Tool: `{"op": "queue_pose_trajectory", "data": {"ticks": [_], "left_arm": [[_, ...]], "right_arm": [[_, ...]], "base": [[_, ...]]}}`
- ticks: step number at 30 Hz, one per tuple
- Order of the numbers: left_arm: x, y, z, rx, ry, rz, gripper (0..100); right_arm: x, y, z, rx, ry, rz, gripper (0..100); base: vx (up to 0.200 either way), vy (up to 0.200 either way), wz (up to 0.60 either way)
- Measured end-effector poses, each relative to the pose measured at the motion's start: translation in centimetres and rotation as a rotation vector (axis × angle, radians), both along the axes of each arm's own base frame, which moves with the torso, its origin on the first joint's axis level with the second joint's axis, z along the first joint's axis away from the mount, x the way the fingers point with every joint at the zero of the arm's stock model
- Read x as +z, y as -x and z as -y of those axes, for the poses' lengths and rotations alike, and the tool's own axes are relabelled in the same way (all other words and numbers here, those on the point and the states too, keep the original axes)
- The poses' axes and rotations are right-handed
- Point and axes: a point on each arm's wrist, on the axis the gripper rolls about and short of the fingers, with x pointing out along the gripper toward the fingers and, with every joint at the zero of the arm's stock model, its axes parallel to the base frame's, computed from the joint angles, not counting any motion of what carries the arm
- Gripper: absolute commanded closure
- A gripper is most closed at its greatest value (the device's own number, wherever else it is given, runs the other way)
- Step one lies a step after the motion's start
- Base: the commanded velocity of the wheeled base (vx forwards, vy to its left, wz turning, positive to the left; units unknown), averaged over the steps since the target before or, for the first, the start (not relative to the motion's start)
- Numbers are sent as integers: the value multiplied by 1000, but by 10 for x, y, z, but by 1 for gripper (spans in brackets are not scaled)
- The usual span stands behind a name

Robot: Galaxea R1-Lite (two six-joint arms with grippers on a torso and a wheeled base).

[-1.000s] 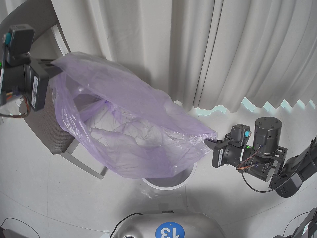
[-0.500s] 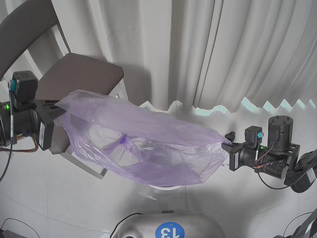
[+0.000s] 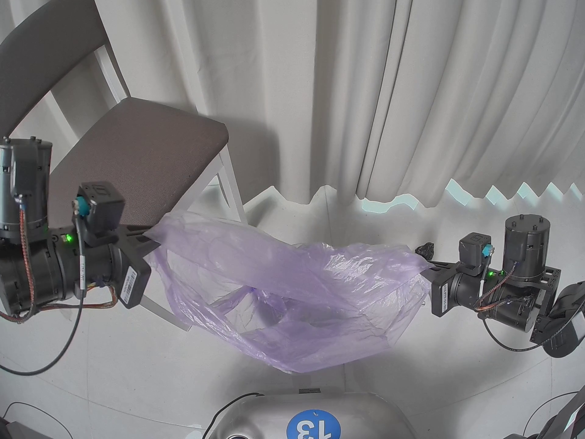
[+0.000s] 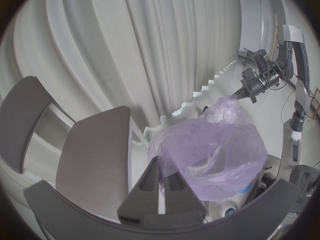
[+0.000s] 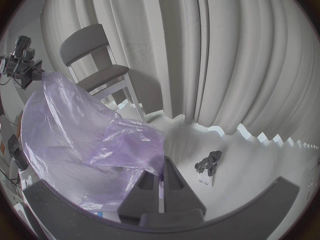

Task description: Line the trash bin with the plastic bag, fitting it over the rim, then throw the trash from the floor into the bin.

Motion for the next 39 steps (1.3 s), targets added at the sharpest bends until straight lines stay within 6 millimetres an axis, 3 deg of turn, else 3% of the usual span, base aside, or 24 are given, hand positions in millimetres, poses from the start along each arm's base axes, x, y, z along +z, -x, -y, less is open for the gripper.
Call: {"op": "queue_pose_trajectory", "data": {"ticks": [9,15,24,30,39], "left_arm": [[-17,-22,33,-90,30,-6,100],[-31,-32,57,-144,146,-72,100],[-44,-37,97,-212,360,-32,100],[-64,-34,108,-250,419,5,100],[-88,-24,108,-281,549,84,100]], "right_arm": [[8,6,-3,23,-21,37,100],[16,15,-18,82,-74,88,100],[19,28,-48,170,-210,88,100],[17,28,-66,195,-299,116,100],[-2,18,-87,183,-337,125,100]], "base": [[0,0,0],[0,0,0],[0,0,0],[0,0,0],[0,0,0]]}}
